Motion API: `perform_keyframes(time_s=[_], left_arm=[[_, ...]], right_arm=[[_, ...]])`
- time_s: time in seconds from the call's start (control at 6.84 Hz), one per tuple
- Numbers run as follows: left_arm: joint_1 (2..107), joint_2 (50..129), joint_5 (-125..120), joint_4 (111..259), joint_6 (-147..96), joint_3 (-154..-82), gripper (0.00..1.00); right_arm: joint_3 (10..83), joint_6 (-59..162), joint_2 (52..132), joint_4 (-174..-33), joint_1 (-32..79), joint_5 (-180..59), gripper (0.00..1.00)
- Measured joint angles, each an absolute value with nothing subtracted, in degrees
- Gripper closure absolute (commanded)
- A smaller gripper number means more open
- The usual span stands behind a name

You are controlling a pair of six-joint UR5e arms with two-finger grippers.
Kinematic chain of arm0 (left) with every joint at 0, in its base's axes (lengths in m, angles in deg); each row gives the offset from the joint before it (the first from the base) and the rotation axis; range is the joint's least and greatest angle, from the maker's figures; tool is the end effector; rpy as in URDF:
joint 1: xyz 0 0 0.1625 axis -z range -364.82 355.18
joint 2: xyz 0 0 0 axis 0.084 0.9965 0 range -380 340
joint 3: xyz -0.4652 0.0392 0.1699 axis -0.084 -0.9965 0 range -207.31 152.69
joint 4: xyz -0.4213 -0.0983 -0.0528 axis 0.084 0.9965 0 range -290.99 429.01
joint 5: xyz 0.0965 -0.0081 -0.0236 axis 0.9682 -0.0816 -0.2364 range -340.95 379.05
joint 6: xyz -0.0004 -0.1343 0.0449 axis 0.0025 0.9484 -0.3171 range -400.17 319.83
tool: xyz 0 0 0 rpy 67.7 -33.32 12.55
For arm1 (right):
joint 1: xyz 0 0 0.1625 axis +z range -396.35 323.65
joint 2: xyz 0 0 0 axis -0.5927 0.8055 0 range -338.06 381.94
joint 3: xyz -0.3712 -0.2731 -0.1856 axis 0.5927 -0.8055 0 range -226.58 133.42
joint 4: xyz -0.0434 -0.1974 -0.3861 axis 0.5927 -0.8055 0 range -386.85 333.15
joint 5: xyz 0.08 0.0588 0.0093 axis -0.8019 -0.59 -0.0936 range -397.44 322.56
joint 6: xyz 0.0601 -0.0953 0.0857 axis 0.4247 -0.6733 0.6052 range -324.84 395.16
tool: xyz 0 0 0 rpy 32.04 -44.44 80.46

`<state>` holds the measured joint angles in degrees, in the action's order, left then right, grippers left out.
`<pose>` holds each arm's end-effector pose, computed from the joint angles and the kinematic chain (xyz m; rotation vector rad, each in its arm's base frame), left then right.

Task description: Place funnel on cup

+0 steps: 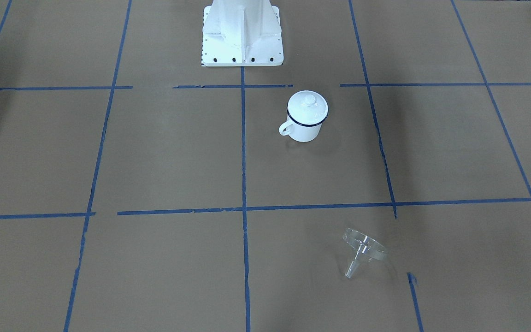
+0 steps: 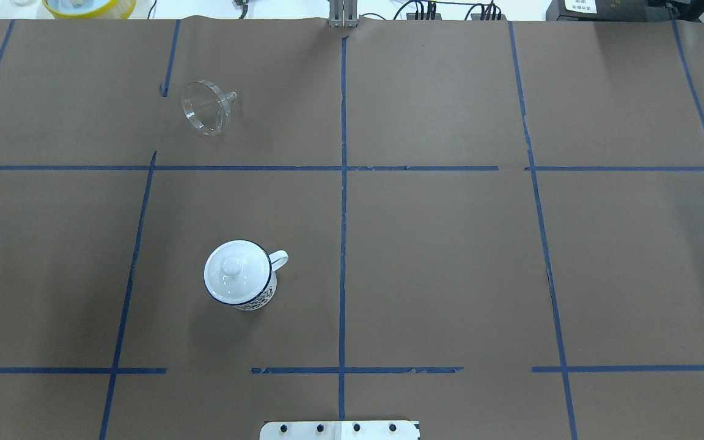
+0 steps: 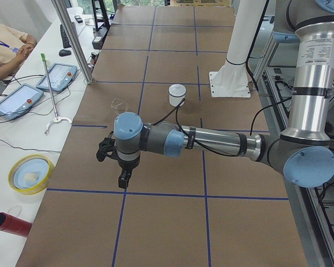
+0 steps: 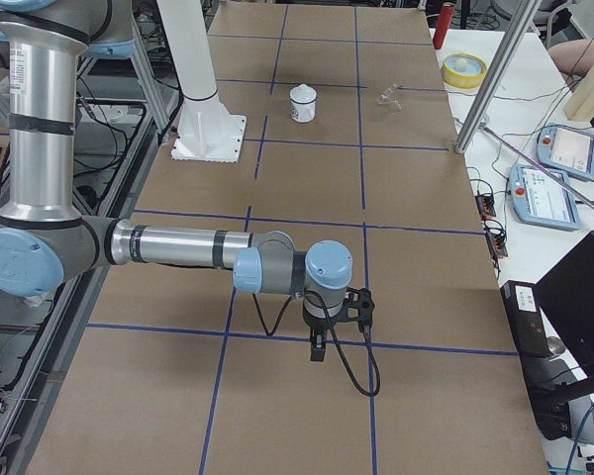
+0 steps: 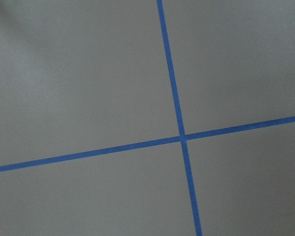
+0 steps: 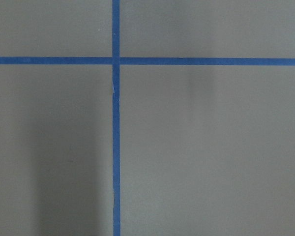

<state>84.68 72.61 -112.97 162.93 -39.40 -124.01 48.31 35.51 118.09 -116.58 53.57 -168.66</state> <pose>-0.0337 -0.5534 0.6713 0.2123 0.7325 0.0802 0.0394 -0.4595 0.7738 -0.0191 -0.7193 0.0107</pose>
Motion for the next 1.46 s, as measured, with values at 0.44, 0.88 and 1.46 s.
perform_keyframes(time_s=[0.44, 0.88, 1.46], left_arm=[[78.3, 73.3, -113.1, 163.0, -27.2, -129.9, 0.00], [64.4, 76.8, -111.8, 171.7, -3.4, -133.2, 0.00], [43.5, 85.8, -103.0, 165.7, 30.3, -141.5, 0.00]], right_arm=[[48.3, 35.5, 118.1, -116.6, 53.6, -168.7, 0.00], [48.3, 35.5, 118.1, -116.6, 53.6, -168.7, 0.00], [48.3, 35.5, 118.1, -116.6, 53.6, -168.7, 0.00]])
